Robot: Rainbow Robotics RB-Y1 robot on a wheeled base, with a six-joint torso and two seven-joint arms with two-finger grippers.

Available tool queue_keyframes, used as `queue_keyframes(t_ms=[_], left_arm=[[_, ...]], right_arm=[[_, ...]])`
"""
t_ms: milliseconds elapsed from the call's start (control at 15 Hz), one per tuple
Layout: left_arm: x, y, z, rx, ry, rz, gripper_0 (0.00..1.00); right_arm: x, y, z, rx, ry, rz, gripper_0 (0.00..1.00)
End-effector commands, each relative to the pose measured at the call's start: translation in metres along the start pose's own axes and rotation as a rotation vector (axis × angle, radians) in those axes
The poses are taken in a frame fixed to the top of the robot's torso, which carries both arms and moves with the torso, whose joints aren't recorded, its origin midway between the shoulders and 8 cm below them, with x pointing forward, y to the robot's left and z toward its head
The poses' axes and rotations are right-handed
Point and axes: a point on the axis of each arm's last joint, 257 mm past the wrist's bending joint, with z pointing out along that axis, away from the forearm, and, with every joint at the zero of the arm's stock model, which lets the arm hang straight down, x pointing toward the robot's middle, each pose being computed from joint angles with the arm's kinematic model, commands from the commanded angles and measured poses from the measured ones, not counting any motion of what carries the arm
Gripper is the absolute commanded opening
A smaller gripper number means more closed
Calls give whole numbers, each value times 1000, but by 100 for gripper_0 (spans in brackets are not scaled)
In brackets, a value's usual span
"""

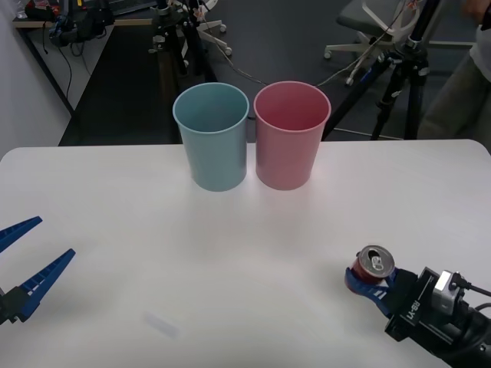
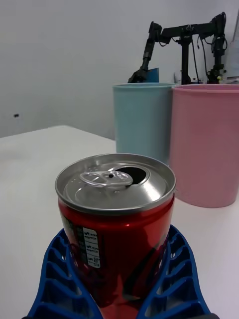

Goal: Grasp the object on the table and drop it into the matching bin: aluminum can to the light blue bin, PET bottle to the pink bin.

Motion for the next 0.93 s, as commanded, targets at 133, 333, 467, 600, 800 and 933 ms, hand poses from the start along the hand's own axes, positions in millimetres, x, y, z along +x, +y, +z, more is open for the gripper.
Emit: queue_keyframes(t_ms=[133, 333, 467, 600, 800, 933], left_arm=[[0, 0, 0, 0, 0, 0, 100], [0, 0, 0, 0, 0, 0, 100], [0, 0, 0, 0, 0, 0, 100], [0, 0, 0, 0, 0, 0, 100], [0, 0, 0, 0, 0, 0, 100], [0, 0, 0, 0, 0, 0, 100]], right_arm=[[-39, -7, 35, 35, -11, 11, 0], [-72, -8, 67, 53, -30, 30, 0], [-98, -6, 90, 57, -55, 46, 0], [-117, -6, 113, 67, -76, 63, 0], [-138, -12, 149, 98, -101, 56, 0], [-152, -14, 172, 116, -118, 59, 0]])
